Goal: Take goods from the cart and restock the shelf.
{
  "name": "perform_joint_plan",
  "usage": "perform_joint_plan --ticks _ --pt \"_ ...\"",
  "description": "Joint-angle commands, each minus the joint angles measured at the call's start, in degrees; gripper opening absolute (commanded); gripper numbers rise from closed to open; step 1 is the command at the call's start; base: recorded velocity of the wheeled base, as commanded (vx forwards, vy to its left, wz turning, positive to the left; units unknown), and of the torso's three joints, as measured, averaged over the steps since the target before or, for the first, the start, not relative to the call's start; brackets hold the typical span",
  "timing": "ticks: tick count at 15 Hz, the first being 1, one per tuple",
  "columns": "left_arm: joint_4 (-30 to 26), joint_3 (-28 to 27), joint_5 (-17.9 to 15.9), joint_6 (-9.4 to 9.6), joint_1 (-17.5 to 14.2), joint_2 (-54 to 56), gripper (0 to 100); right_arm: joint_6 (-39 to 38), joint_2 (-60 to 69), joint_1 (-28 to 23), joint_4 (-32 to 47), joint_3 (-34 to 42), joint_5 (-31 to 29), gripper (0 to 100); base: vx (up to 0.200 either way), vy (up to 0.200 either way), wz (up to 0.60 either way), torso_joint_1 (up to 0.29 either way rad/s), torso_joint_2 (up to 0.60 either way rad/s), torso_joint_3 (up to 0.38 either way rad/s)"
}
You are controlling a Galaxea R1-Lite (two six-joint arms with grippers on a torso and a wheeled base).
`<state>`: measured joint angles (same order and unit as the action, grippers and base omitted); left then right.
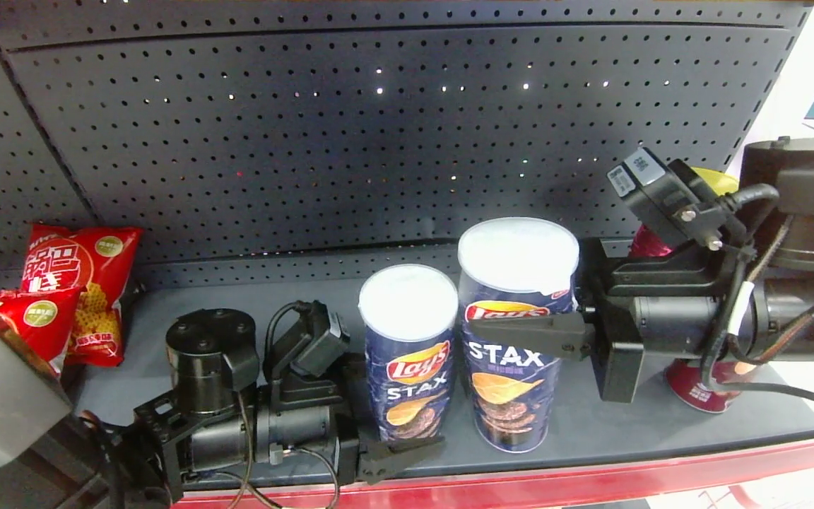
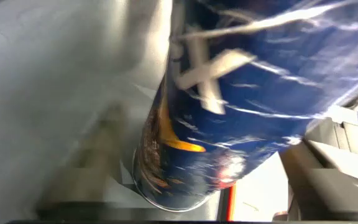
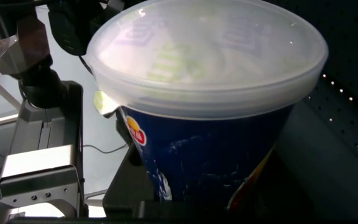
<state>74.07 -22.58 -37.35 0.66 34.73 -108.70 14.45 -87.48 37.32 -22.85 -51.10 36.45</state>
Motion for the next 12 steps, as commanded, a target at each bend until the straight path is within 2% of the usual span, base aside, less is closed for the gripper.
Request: perform_joint_plan --ticks 1,4,6,10,11,12 --pt "0.37 0.52 0.00 0.04 -0.19 0.60 100 0.06 -0.24 0.04 -0.01 -0.05 0.02 0 0.000 0.000 0.00 0.000 0.00 0.000" --pt "0.37 2.01 0.17 0.04 -0.54 1.56 100 -0.03 -0.24 0.04 -0.53 0.04 -0.06 0 0.000 0.000 0.00 0.000 0.00 0.000" --pt "0.37 5.35 0.09 0.04 -1.86 3.59 100 -0.03 -0.24 0.04 -0.62 0.04 -0.06 0 0.000 0.000 0.00 0.000 0.00 0.000" --pt "0.37 12.29 0.00 0.04 -2.21 10.00 100 -0.03 -0.24 -0.05 -0.62 0.21 -0.06 0 0.000 0.000 0.00 0.000 0.00 0.000" --pt "0.37 13.35 0.17 0.04 -3.00 11.76 100 -0.03 -0.24 -0.14 -0.62 0.30 0.02 0 0.000 0.000 0.00 0.000 0.00 0.000" --pt "0.29 14.67 0.44 0.04 -6.17 16.42 100 -0.30 -0.15 -0.49 -0.71 0.21 -0.06 0 0.000 0.000 0.00 0.000 0.00 0.000"
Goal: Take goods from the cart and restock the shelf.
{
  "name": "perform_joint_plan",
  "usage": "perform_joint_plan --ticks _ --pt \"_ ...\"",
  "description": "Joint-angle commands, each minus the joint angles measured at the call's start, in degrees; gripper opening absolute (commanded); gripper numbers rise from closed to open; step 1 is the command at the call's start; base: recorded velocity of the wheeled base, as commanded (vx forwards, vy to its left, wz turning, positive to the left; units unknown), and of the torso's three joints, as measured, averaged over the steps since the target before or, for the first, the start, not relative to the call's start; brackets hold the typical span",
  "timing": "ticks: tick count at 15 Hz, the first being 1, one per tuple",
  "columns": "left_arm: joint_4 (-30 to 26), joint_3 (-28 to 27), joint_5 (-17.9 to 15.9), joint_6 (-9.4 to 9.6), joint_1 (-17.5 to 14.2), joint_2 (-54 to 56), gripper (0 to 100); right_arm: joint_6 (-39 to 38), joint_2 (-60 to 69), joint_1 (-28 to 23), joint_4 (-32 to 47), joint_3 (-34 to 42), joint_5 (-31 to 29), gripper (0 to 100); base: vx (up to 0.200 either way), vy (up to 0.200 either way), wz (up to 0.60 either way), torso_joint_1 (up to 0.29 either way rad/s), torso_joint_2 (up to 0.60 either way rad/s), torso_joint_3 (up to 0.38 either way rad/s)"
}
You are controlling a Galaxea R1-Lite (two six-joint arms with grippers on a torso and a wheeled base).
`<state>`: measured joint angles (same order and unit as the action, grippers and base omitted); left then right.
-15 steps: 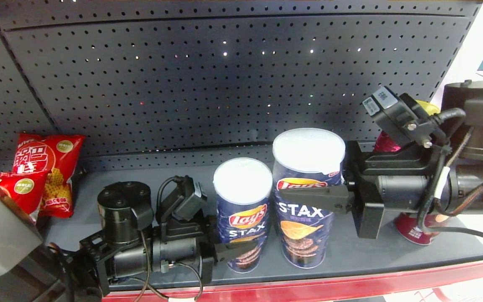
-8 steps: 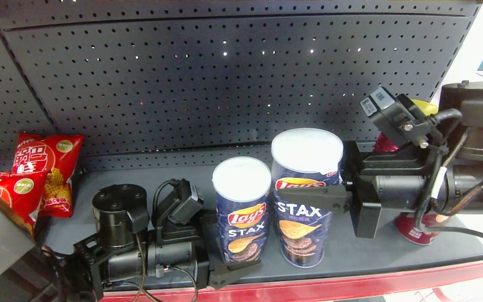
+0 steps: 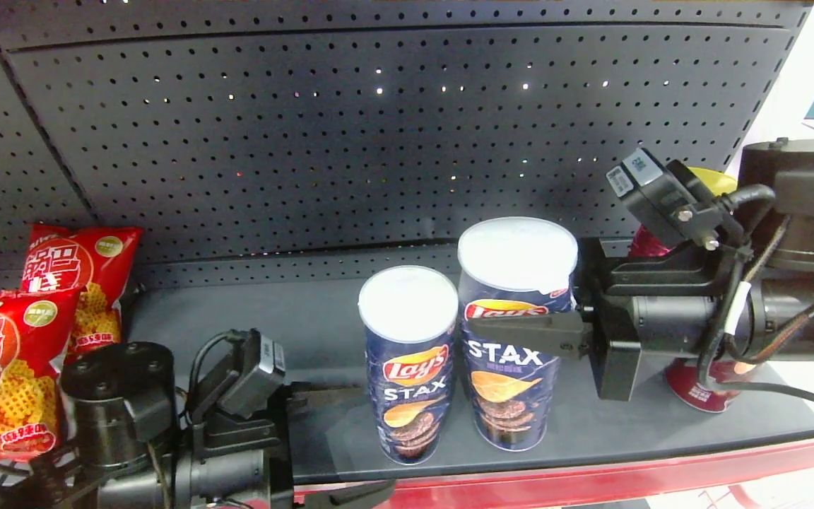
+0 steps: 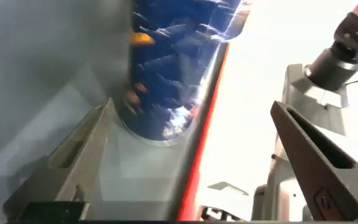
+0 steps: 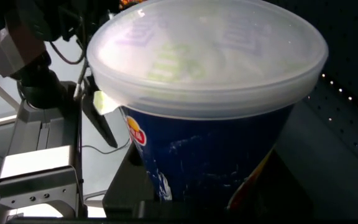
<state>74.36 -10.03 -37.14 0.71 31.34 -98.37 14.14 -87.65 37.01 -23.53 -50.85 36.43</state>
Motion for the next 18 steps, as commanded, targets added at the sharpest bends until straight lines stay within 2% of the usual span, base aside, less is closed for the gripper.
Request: perform_joint_plan --ticks 1,2,4,5,7,10,13,14,15,18 --pt "-0.10 3.53 1.29 0.00 -5.68 9.95 100 -0.25 0.02 -0.10 -0.03 -0.04 0.05 0 0.000 0.000 0.00 0.000 0.00 0.000" --pt "-0.10 5.81 2.43 -0.09 -9.55 14.17 100 -0.25 0.20 0.17 0.06 0.05 0.05 0 0.000 0.000 0.00 0.000 0.00 0.000" --pt "-0.89 9.94 2.34 -0.09 -18.69 23.22 100 -0.34 1.17 -0.18 -0.03 1.45 0.05 0 0.000 0.000 0.00 0.000 0.00 0.000" --pt "-1.94 9.86 2.52 0.00 -23.17 26.74 100 -0.52 2.40 -1.33 -0.03 2.86 0.05 0 0.000 0.000 0.00 0.000 0.00 0.000" --pt "-2.12 9.77 2.43 0.00 -29.94 32.01 100 -0.69 3.28 -5.02 -0.20 4.53 0.05 0 0.000 0.000 0.00 0.000 0.00 0.000" --pt "-2.12 9.77 2.16 -0.09 -34.86 38.42 100 -2.80 1.87 -6.34 -2.58 2.07 0.05 0 0.000 0.000 0.00 0.000 0.00 0.000" --pt "-4.84 9.86 1.72 0.00 -37.14 43.87 100 -2.80 0.02 -6.34 -2.93 0.40 0.05 0 0.000 0.000 0.00 0.000 0.00 0.000" --pt "-7.13 9.86 1.81 0.00 -37.49 45.81 100 -2.80 -0.15 -6.34 -3.02 0.31 0.05 0 0.000 0.000 0.00 0.000 0.00 0.000" --pt "-13.28 9.86 1.90 0.00 -38.99 50.47 100 -2.80 -0.77 -6.34 -3.19 0.22 0.05 0 0.000 0.000 0.00 0.000 0.00 0.000" --pt "-36.04 9.86 2.16 0.00 -42.86 66.37 100 -2.89 -1.91 -6.34 -4.95 -0.39 0.05 0 0.000 0.000 0.00 0.000 0.00 0.000"
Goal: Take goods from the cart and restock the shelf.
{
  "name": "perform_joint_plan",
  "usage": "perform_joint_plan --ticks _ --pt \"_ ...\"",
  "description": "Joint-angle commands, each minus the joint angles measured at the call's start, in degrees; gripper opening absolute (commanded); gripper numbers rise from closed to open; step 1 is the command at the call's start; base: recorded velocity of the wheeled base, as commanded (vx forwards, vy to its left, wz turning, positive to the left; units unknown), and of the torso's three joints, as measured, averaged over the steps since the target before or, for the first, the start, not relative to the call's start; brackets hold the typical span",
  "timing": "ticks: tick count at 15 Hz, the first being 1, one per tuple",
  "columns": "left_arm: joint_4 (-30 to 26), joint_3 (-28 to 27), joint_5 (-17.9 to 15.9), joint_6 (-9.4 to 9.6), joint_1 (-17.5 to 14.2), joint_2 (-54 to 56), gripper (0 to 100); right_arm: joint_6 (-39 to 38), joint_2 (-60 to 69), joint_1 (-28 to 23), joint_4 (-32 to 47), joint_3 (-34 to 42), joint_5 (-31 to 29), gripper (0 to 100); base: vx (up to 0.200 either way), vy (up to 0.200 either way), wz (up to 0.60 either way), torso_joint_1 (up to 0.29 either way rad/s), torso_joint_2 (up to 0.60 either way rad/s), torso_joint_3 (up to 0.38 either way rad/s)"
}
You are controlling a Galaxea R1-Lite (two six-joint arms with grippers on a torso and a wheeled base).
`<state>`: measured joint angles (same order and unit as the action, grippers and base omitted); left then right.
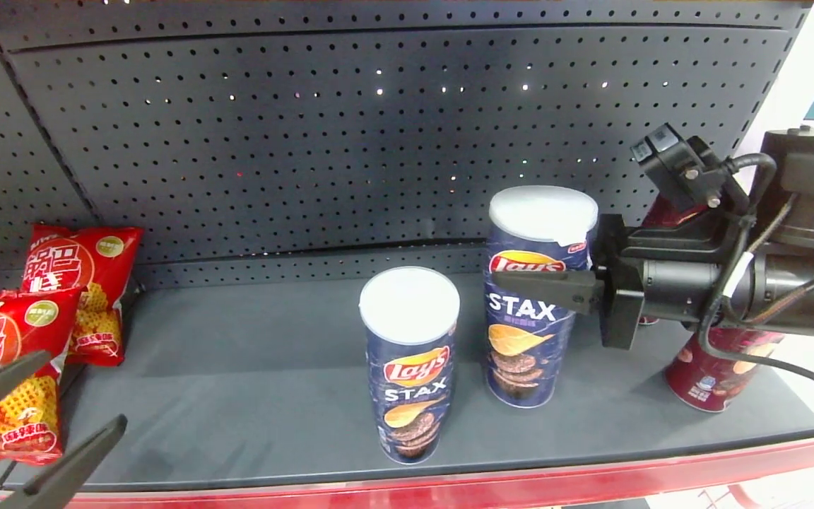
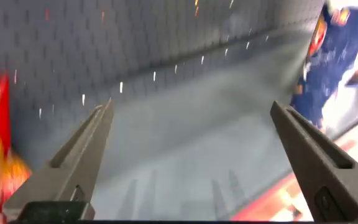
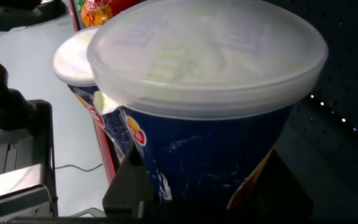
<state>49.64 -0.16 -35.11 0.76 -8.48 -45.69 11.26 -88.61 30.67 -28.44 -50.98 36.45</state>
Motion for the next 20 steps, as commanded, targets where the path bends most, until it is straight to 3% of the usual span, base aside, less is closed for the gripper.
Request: perform_joint_plan --ticks 1,3,5,9,10,12,13,14,15,17,19,20 --pt "-17.56 -0.02 0.39 -0.05 -3.47 17.83 100 -0.01 -1.04 0.00 -0.04 -0.43 0.02 0 0.000 0.000 0.00 0.000 0.00 0.000" --pt "-26.52 -0.02 1.10 -0.40 -3.64 24.51 100 -0.01 -1.04 -0.09 -0.04 -0.43 0.02 0 0.000 0.000 0.00 0.000 0.00 0.000" --pt "-31.97 -0.11 1.27 -0.49 -3.64 28.73 100 0.07 -1.12 -0.09 -0.04 -0.52 0.02 0 0.000 0.000 0.00 0.000 0.00 0.000" --pt "-32.77 -0.28 3.03 -0.23 -3.03 28.64 100 -0.01 -1.12 -0.17 -0.04 -0.43 -0.06 0 0.000 0.000 0.00 0.000 0.00 0.000" --pt "-32.59 -0.37 2.94 -0.05 -1.10 28.55 100 -0.01 -1.12 -0.17 -0.04 -0.35 -0.06 0 0.000 0.000 0.00 0.000 0.00 0.000" --pt "-33.03 -0.37 3.03 -0.14 12.26 31.28 100 -0.01 -1.12 -0.17 -0.04 -0.43 -0.06 0 0.000 0.000 0.00 0.000 0.00 0.000" --pt "-34.52 -0.28 4.35 -0.23 13.32 33.56 100 -0.01 -1.12 -0.17 -0.04 -0.43 -0.06 0 0.000 0.000 0.00 0.000 0.00 0.000" --pt "-38.21 -0.28 7.69 -0.23 11.91 36.46 100 -0.01 -1.21 -0.09 -0.04 -0.52 -0.15 0 0.000 0.000 0.00 0.000 0.00 0.000" --pt "-41.73 -0.19 8.39 -0.14 11.74 40.86 100 -0.01 -1.21 0.00 -0.04 -0.43 -0.15 0 0.000 0.000 0.00 0.000 0.00 0.000" --pt "-42.87 -0.19 11.03 0.65 11.47 41.47 100 -0.01 -1.04 0.00 -0.04 -0.17 -0.15 0 0.000 0.000 0.00 0.000 0.00 0.000" --pt "-44.81 -0.19 21.13 0.91 11.47 41.47 100 -0.01 -1.04 -0.09 -0.04 -0.26 -0.15 0 0.000 0.000 0.00 0.000 0.00 0.000" --pt "-46.30 -0.11 23.77 0.91 11.47 41.47 100 -0.01 -1.04 -0.09 -0.04 -0.26 -0.15 0 0.000 0.000 0.00 0.000 0.00 0.000"
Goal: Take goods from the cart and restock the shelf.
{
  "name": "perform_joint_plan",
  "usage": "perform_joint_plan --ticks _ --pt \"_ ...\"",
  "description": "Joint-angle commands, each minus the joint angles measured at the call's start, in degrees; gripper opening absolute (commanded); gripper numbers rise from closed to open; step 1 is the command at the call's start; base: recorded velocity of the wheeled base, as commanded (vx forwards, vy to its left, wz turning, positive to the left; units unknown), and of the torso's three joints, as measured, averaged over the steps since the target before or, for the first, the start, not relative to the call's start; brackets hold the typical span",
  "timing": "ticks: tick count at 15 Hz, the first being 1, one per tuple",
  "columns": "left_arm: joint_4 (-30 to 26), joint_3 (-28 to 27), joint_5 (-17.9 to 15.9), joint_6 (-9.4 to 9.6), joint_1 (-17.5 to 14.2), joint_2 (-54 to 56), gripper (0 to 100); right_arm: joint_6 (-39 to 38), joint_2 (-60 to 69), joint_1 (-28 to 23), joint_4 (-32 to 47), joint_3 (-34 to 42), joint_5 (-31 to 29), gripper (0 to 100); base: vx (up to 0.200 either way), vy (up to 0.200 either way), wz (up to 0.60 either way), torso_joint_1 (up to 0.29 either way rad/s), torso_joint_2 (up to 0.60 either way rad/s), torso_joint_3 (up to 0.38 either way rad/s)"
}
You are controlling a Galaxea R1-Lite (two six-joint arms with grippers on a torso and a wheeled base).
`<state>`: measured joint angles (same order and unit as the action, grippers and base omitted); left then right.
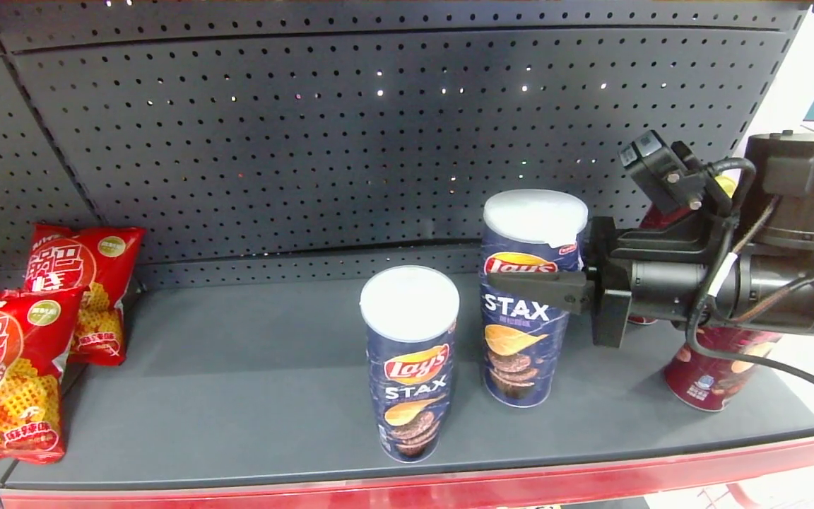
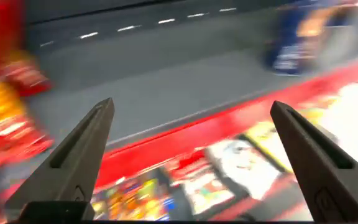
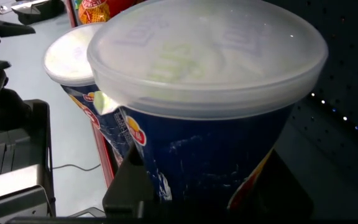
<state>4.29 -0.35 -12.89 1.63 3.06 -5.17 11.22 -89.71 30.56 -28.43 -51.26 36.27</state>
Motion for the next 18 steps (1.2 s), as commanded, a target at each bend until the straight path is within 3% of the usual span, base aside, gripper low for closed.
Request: perform_joint_plan --ticks 1,4,6,8,9,10,11,13,14,18 --pt "-2.27 0.00 2.51 0.21 -0.07 1.04 100 0.03 0.15 0.02 -0.05 0.02 0.03 0 0.000 0.000 0.00 0.000 0.00 0.000" --pt "-2.53 0.00 5.41 0.12 -0.16 1.13 100 0.03 0.06 -0.06 -0.05 0.11 0.03 0 0.000 0.000 0.00 0.000 0.00 0.000" --pt "-2.62 0.00 3.92 -0.05 -0.16 0.95 100 0.03 -0.03 0.02 -0.14 0.02 0.03 0 0.000 0.000 0.00 0.000 0.00 0.000" --pt "-2.62 0.00 4.54 -0.40 -0.16 1.04 100 0.03 -0.47 0.02 -0.14 -0.24 0.03 0 0.000 0.000 0.00 0.000 0.00 0.000" --pt "-3.32 -0.26 7.08 -0.93 -0.16 1.04 100 0.03 -0.47 0.02 -0.14 -0.24 0.03 0 0.000 0.000 0.00 0.000 0.00 0.000" --pt "-4.64 0.18 12.18 -1.72 -1.74 1.04 100 0.03 -0.29 0.02 -0.14 -0.24 0.03 0 0.000 0.000 0.00 0.000 0.00 0.000" --pt "-4.73 0.18 13.24 -2.25 -2.80 1.04 100 0.03 -0.20 -0.06 -0.14 -0.07 0.03 0 0.000 0.000 0.00 0.000 0.00 0.000" --pt "-4.73 0.18 12.09 -2.16 -1.39 1.83 100 0.03 -0.20 -0.06 -0.14 -0.15 0.03 0 0.000 0.000 0.00 0.000 0.00 0.000" --pt "-4.73 0.18 12.18 -2.86 -1.83 2.80 100 0.03 -0.20 -0.06 -0.14 -0.24 0.03 0 0.000 0.000 0.00 0.000 0.00 0.000" --pt "-4.73 0.18 12.09 -2.16 -2.80 5.17 100 -0.05 -0.11 -0.15 -0.14 -0.24 0.03 0 0.000 0.000 0.00 0.000 0.00 0.000"
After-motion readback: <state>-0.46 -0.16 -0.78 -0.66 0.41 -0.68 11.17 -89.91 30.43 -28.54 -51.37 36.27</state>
